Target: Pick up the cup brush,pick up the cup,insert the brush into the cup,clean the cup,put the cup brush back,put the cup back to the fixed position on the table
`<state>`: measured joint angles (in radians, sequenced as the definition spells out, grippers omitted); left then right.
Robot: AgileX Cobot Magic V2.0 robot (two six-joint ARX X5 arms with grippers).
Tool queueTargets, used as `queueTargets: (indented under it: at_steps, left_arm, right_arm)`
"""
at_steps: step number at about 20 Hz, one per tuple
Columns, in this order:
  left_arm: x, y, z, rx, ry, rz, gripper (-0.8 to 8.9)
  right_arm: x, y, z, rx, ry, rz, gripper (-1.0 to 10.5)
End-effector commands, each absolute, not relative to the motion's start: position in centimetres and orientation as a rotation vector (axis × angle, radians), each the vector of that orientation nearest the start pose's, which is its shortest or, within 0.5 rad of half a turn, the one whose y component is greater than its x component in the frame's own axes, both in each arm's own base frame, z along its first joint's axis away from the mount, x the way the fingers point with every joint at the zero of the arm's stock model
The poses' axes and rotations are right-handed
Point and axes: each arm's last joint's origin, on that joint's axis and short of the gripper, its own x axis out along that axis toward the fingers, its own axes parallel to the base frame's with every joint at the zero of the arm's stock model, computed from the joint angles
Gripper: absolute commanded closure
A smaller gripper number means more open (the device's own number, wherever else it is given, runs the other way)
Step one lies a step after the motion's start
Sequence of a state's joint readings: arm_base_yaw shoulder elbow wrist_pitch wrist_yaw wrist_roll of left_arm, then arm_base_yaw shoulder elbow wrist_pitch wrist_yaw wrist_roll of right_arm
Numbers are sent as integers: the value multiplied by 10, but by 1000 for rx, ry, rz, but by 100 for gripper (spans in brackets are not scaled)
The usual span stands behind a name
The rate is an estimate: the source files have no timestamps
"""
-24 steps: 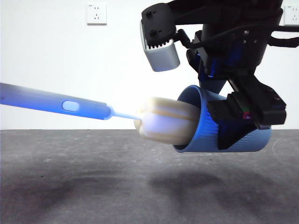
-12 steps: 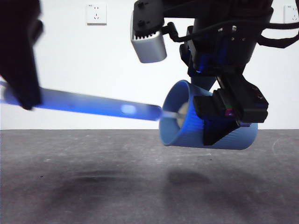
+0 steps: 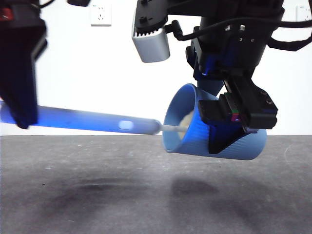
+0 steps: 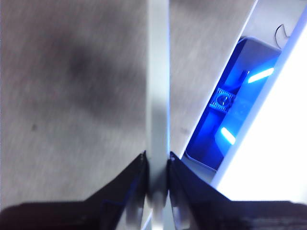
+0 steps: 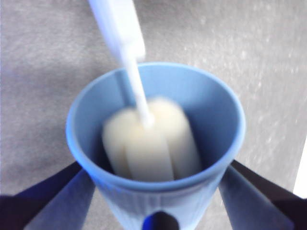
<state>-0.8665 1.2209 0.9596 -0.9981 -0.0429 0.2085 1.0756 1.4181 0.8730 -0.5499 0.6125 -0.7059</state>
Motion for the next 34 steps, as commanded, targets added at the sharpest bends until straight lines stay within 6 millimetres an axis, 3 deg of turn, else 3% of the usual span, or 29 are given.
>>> queueTargets:
  at_steps: [1,12,16,20,25,30,34]
  left_arm:
    - [139,-149,260,712,1085,-765,822]
    - [141,-104,282,562,1057,-570,822]
    - [152,-101,285,371,1014,-454,822]
    - [174,-113,288,117,899,-363,822]
    - [211,-136,259,11,933,-264,822]
    - [242,-157,216,-73,1008,-177,822]
    - [254,-163,183,-47,1070,-60,822]
  right_arm:
    - [145,218,206,-1421,625,618,962]
    - [154,182,251,-1056,588,427,962]
    - [152,163,273,-809,547,331,962]
    - [140,146,297,-549,470,279,962]
    - [125,129,321,-307,372,313,962]
    - [117,120,330,-262,332,331,962]
    - [116,119,331,-255,328,332,962]
